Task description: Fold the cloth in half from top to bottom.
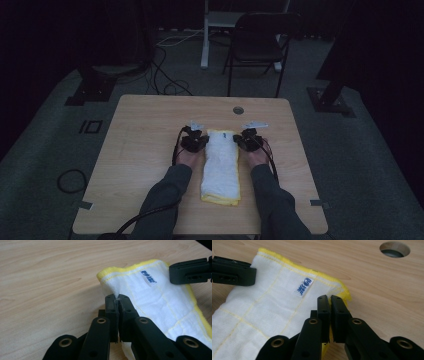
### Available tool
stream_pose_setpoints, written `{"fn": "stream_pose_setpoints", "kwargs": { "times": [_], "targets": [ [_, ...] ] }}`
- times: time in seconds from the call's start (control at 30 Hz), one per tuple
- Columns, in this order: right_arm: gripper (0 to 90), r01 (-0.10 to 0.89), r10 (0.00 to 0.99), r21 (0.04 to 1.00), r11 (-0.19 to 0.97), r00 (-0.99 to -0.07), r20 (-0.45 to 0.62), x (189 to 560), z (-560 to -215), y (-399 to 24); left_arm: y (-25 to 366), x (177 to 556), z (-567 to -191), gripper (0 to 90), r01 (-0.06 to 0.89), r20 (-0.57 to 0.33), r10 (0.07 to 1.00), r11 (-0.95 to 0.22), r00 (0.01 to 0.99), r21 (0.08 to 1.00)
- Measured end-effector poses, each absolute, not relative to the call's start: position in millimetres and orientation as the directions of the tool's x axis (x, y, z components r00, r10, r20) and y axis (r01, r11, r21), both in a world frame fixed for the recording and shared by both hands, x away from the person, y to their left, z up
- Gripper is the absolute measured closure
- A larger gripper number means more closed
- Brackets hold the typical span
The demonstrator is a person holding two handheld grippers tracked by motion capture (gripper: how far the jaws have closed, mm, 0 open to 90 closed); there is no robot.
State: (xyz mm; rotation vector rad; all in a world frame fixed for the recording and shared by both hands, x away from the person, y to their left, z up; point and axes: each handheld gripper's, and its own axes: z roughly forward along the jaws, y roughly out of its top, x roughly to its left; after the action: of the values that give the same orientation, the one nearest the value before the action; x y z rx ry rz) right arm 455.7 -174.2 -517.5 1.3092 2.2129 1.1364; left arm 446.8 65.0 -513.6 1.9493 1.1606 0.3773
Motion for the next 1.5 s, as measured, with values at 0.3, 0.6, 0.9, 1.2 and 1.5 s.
{"fn": "stream_pose_setpoints", "kwargs": {
  "times": [0.3,0.6,0.9,1.2,1.5],
  "targets": [
    [87.3,0.560,0.845,0.787,0.256,-0.525,0.099,454,-509,-176,65,446,-506,88.0,0.563,-0.131,0.831,-0.242,0.541,0.790],
    [87.3,0.538,0.844,0.805,0.250,-0.529,0.092,451,-499,-177,66,445,-497,88.0,0.539,-0.119,0.826,-0.243,0.551,0.807],
    [87.3,0.519,0.838,0.821,0.238,-0.537,0.097,442,-494,-180,65,436,-489,87.9,0.502,-0.091,0.813,-0.263,0.575,0.824],
    [87.3,0.497,0.828,0.832,0.246,-0.554,0.086,431,-489,-181,68,425,-486,87.9,0.484,-0.083,0.805,-0.267,0.587,0.833],
    [87.2,0.480,0.816,0.839,0.255,-0.573,0.079,417,-486,-180,73,413,-485,87.9,0.482,-0.094,0.802,-0.256,0.590,0.838]
  ]
}}
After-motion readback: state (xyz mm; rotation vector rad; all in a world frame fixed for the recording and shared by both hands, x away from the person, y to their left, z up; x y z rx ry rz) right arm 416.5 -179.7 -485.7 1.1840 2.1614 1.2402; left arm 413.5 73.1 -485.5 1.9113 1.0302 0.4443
